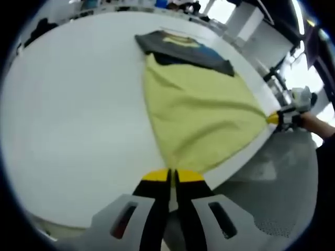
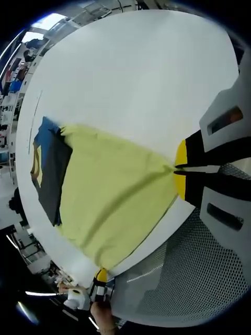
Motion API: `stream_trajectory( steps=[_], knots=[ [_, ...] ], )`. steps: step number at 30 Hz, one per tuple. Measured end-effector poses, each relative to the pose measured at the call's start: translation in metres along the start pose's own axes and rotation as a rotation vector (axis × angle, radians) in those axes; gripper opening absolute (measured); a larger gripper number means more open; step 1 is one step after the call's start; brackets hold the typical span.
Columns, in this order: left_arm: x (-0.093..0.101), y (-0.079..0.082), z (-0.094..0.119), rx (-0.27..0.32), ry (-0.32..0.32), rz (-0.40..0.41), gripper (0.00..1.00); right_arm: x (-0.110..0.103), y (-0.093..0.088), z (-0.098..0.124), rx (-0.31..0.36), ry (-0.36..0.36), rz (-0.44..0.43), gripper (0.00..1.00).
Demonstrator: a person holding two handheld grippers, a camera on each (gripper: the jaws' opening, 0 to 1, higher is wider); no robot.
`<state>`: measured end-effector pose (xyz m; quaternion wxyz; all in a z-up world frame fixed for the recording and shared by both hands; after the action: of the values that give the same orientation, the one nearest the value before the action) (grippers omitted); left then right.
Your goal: Fold the garment on the visible template until the final outline fits inside the template.
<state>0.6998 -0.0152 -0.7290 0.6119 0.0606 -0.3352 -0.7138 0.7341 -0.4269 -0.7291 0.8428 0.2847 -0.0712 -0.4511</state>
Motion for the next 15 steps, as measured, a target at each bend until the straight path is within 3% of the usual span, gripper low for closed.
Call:
stream_trajectory(
  steps=[15],
  knots=[
    [0.008, -0.008, 0.02, -0.007, -0.059, 0.091, 0.0, -0.003, -0.001, 0.026, 0.031, 0.027, -0.001, 0.03]
  ],
)
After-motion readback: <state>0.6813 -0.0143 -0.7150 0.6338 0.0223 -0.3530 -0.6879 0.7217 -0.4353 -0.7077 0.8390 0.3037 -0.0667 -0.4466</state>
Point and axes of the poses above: the point that each gripper's makers call its tool centre point, and the gripper's own axes: z roughly backward along the fingers, x roughly to its right, y roughly out of its top, the point moved 6 cm from there along z, roughly backward along the fingers, and after that the axes turned 5 degrees about x, right-handed, at the moved point
